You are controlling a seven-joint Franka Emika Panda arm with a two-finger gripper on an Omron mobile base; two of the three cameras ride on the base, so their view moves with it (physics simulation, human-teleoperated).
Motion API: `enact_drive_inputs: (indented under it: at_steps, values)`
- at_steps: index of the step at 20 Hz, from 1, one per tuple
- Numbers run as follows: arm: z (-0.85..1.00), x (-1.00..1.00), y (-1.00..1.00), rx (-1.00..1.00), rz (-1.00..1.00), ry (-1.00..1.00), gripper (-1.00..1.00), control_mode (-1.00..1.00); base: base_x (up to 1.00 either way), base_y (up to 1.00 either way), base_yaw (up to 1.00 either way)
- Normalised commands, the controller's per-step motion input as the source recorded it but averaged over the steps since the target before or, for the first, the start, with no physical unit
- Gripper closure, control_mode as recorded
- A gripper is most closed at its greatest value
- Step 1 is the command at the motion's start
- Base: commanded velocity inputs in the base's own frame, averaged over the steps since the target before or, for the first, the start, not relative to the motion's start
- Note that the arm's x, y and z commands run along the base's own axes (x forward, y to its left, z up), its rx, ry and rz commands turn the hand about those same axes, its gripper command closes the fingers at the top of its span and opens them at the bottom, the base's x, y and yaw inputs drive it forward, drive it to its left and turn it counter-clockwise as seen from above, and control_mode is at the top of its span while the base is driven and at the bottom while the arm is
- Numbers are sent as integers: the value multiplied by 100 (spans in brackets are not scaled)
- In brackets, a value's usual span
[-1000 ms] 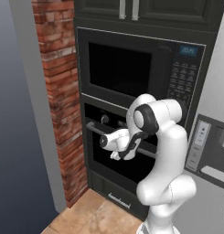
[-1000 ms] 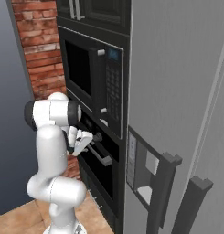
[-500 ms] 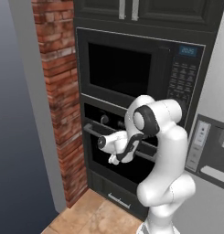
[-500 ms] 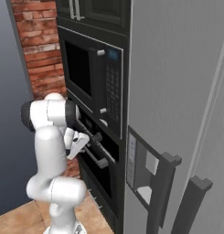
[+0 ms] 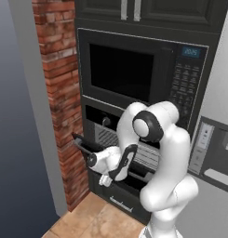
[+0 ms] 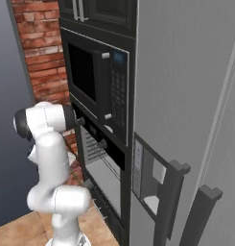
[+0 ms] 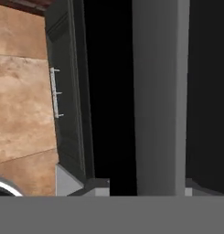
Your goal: Take the baked cake out of the oven and place it on the plate for cooling. Then close the oven door.
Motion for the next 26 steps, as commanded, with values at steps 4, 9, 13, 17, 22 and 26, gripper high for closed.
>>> enact_drive_inputs:
  at_steps: [4,9,13,17,22,26]
  values:
    - [-84,-96,93,0,4,0,100,-100,0,0,0]
    - [-65,-83,79,-1,0,0,-100,-100,0,0,0]
    - [62,-58,28,1,1,-8,-100,-100,0,0,0]
    - [100,-59,19,1,0,-20,-100,-100,0,0,0]
    - [100,-39,6,1,0,-21,-100,-100,0,0,0]
    - [91,39,-27,0,-5,-7,-100,-100,0,0,0]
